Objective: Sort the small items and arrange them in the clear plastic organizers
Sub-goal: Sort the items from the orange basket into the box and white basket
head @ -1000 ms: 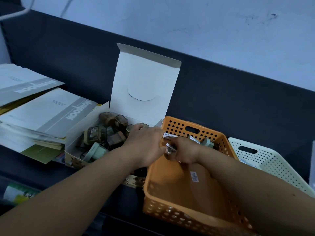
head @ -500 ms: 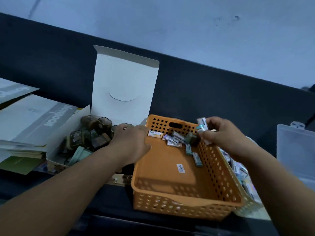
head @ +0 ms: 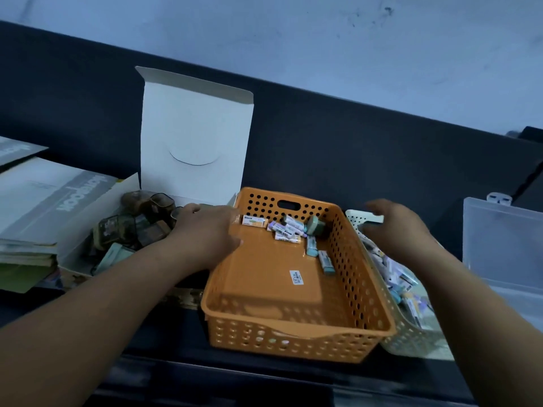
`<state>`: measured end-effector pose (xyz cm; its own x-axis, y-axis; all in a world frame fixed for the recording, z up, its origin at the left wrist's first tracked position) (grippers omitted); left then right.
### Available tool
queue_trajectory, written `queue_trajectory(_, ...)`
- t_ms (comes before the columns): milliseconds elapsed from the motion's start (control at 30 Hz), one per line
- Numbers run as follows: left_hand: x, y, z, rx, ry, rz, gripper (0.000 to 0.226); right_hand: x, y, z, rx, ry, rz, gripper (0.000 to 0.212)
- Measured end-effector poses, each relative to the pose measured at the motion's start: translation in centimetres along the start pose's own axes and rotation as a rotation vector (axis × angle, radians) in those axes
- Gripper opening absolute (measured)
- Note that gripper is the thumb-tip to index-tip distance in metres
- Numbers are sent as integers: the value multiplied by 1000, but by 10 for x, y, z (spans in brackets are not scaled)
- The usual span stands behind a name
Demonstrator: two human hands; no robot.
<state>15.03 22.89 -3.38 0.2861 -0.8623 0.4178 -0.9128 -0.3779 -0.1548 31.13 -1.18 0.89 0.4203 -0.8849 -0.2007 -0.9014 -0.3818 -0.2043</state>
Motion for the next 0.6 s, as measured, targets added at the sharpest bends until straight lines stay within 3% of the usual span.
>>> queue_trajectory(100, -2, 0, 0, -5, -2, -15, 43, -59, -8, 7, -28, -42, -245, 44)
queue_trajectory(233, -3, -2, 0, -6, -33, -24, 46, -110, -23, 57, -314, 96, -396, 43)
queue_trajectory(333, -4, -1, 1, -12, -20, -23, 53, -125, -35, 86, -407, 300, -430, 12)
queue_trajectory(400, -5, -1, 2, -15, -13, -23, 56, -129, -43, 99, -394, 391, -445, 17)
queue_trajectory(533, -6, -1, 2, -11, -16, -28, 57, -132, -49, 111, -325, 437, -473, 47)
queue_trajectory(600, -6, -1, 3, -9, -15, -33, 57, -131, -46, 118, -335, 469, -501, 48)
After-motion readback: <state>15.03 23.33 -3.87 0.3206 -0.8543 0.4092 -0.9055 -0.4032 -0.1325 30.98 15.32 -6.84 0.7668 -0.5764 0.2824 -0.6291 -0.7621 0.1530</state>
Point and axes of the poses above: each hand's wrist, its own y-axis away from the middle knuckle, its own z-axis out of the palm, x = y × z, the point moved 9 cm from there along -y, towards the middle knuckle, and after that the axes turned 8 degrees about y, right-handed, at the moved point
